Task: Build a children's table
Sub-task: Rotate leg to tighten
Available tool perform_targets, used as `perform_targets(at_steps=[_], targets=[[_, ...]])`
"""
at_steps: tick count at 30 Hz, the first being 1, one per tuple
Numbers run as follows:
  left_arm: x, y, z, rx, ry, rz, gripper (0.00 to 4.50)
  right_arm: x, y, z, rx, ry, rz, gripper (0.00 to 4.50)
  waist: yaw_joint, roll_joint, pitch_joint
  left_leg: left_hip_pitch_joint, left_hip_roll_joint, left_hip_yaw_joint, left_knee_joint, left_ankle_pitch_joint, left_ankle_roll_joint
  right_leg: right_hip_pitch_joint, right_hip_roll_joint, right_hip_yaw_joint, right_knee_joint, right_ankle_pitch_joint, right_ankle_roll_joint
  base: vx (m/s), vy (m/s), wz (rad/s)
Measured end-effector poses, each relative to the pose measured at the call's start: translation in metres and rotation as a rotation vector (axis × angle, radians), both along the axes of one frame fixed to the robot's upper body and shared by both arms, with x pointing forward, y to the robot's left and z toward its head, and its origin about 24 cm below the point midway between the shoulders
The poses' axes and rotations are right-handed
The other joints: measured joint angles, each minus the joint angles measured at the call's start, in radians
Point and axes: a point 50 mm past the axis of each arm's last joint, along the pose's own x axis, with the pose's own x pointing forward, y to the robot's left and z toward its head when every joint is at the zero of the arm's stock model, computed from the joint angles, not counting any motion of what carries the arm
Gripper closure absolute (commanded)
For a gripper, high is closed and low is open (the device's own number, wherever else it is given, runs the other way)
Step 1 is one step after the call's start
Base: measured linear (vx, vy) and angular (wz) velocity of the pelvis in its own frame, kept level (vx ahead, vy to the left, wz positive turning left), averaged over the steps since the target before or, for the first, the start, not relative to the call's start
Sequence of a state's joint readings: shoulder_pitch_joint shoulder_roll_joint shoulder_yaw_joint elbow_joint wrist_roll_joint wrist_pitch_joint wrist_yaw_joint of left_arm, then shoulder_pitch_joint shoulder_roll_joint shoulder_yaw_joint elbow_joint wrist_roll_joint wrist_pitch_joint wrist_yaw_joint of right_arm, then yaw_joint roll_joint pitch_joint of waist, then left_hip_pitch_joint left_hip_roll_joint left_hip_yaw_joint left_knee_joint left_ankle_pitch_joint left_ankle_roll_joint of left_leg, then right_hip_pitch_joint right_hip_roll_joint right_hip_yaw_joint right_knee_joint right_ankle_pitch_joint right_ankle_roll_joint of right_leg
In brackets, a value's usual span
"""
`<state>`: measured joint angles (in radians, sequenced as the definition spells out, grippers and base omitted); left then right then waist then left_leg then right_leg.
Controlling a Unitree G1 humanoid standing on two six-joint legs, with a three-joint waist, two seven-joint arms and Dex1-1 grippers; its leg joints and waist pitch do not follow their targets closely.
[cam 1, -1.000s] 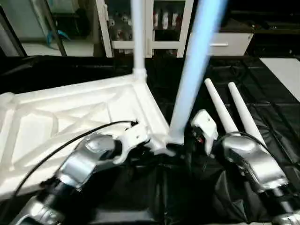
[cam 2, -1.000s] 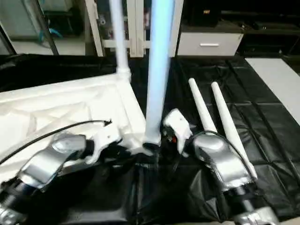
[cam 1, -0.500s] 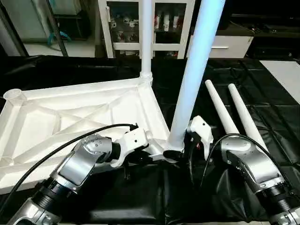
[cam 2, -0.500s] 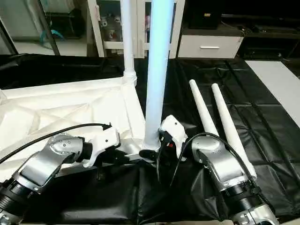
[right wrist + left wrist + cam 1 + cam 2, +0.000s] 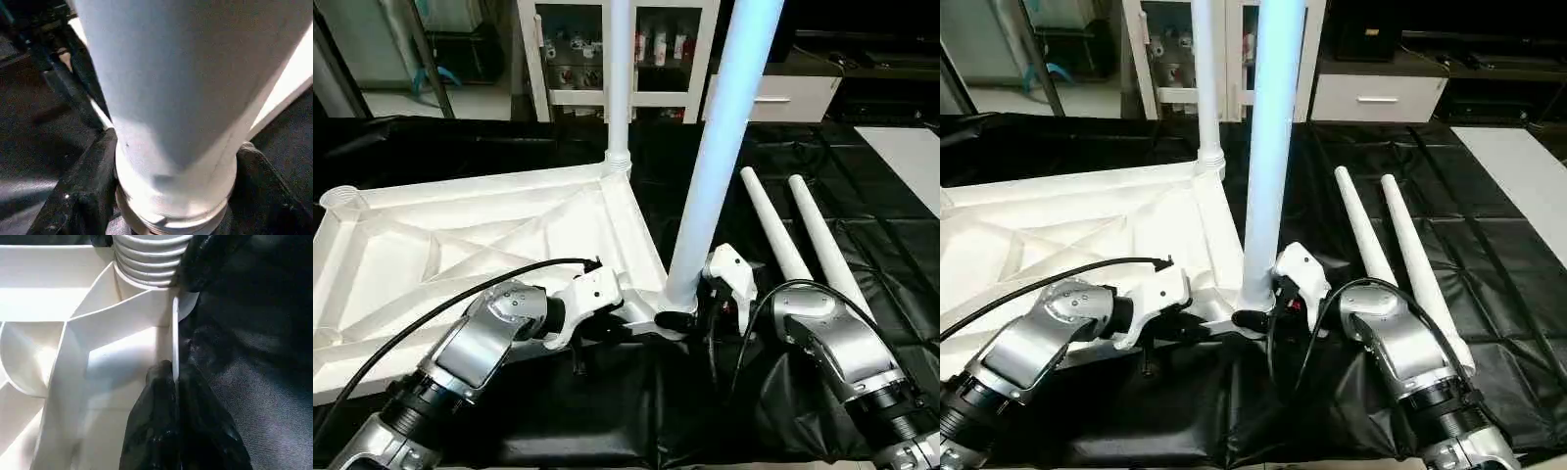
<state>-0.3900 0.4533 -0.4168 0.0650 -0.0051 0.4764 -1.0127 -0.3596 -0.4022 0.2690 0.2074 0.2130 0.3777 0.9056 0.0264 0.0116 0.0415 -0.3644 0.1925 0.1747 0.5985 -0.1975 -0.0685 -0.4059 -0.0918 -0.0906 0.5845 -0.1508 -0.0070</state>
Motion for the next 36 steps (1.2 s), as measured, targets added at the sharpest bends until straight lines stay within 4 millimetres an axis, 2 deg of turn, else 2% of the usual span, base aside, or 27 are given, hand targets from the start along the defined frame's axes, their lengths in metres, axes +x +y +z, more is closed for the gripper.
perform_targets(at_steps=[6, 13, 18, 24, 25, 27, 29, 30, 31, 32, 36], targets=[[0.020, -0.012, -0.005, -0.024, -0.027, 0.163, 4.50, 0.019, 0.015, -0.008, 0.021, -0.040, -0.285, 1.76, -0.023, 0.001, 0.000, 0.002, -0.001, 0.000, 0.002, 0.001, -0.001, 0.003, 0.000, 0.001, 0.001, -0.002, 0.004, 0.000, 0.000, 0.00], [0.046, -0.036, -0.007, -0.017, -0.054, 0.353, 4.50, 0.047, 0.039, -0.012, -0.004, -0.056, -0.625, 1.76, -0.026, -0.001, 0.000, 0.007, -0.002, 0.000, 0.003, 0.001, -0.001, 0.004, -0.001, 0.002, 0.000, -0.003, 0.005, 0.000, 0.000, 0.00], [0.055, -0.048, -0.009, -0.009, -0.080, 0.433, 4.50, 0.060, 0.052, -0.012, -0.041, -0.064, -0.814, 1.78, -0.027, -0.001, 0.000, 0.007, -0.003, -0.001, 0.002, 0.001, -0.001, 0.006, -0.001, 0.000, -0.007, -0.003, 0.005, 0.000, 0.000, 0.00], [0.055, -0.046, -0.008, -0.006, -0.090, 0.436, 4.50, 0.060, 0.053, -0.013, 0.000, -0.073, -0.789, 1.78, -0.035, -0.003, 0.000, 0.005, -0.004, -0.001, 0.002, 0.001, 0.000, 0.007, -0.002, 0.001, -0.008, -0.003, 0.005, 0.000, 0.000, 0.00], [0.053, -0.045, -0.008, -0.005, -0.096, 0.434, 4.50, 0.059, 0.051, -0.014, 0.014, -0.076, -0.779, 1.43, -0.034, -0.003, 0.000, 0.005, -0.004, -0.001, 0.002, 0.001, 0.000, 0.007, -0.002, 0.001, -0.008, -0.003, 0.005, 0.000, 0.000, 0.00], [0.051, -0.044, -0.007, -0.008, -0.102, 0.420, 4.50, 0.056, 0.047, -0.014, 0.040, -0.076, -0.760, 1.05, -0.032, -0.003, 0.000, 0.005, -0.003, -0.001, 0.000, 0.001, 0.000, 0.006, -0.002, 0.001, -0.007, -0.003, 0.005, 0.000, 0.000, 0.00], [0.049, -0.038, -0.007, -0.008, -0.110, 0.411, 4.50, 0.049, 0.045, -0.013, 0.086, -0.064, -0.714, 1.02, -0.033, -0.003, 0.000, 0.004, -0.003, -0.001, -0.001, 0.001, 0.000, 0.006, -0.002, 0.001, -0.006, -0.002, 0.006, 0.000, 0.000, 0.00], [0.047, -0.035, -0.007, -0.007, -0.112, 0.403, 4.50, 0.047, 0.041, -0.013, 0.100, -0.056, -0.694, 0.95, -0.035, -0.003, 0.000, 0.002, -0.003, -0.001, -0.002, 0.001, 0.000, 0.005, -0.001, 0.000, -0.005, -0.002, 0.006, 0.000, 0.000, 0.00], [0.043, -0.030, -0.005, -0.008, -0.118, 0.385, 4.50, 0.042, 0.033, -0.010, 0.126, -0.045, -0.650, 0.68, -0.036, -0.003, 0.000, 0.001, -0.001, -0.002, -0.003, 0.001, -0.001, 0.004, -0.001, -0.001, -0.005, -0.002, 0.006, 0.000, 0.000, 0.00], [0.041, -0.026, -0.005, -0.006, -0.122, 0.379, 4.50, 0.040, 0.030, -0.008, 0.134, -0.035, -0.614, 0.68, -0.036, -0.004, 0.001, 0.001, 0.000, -0.002, -0.003, 0.000, -0.001, 0.004, 0.000, -0.002, -0.004, -0.002, 0.007, 0.000, 0.000, 0.00], [0.035, -0.017, -0.001, -0.009, -0.116, 0.328, 4.50, 0.032, 0.017, 0.005, 0.124, -0.062, -0.427, 0.37, -0.029, -0.007, 0.003, -0.003, 0.001, -0.002, -0.006, 0.001, -0.001, -0.002, 0.001, -0.002, -0.001, -0.001, 0.004, 0.000, 0.000, 0.00]])
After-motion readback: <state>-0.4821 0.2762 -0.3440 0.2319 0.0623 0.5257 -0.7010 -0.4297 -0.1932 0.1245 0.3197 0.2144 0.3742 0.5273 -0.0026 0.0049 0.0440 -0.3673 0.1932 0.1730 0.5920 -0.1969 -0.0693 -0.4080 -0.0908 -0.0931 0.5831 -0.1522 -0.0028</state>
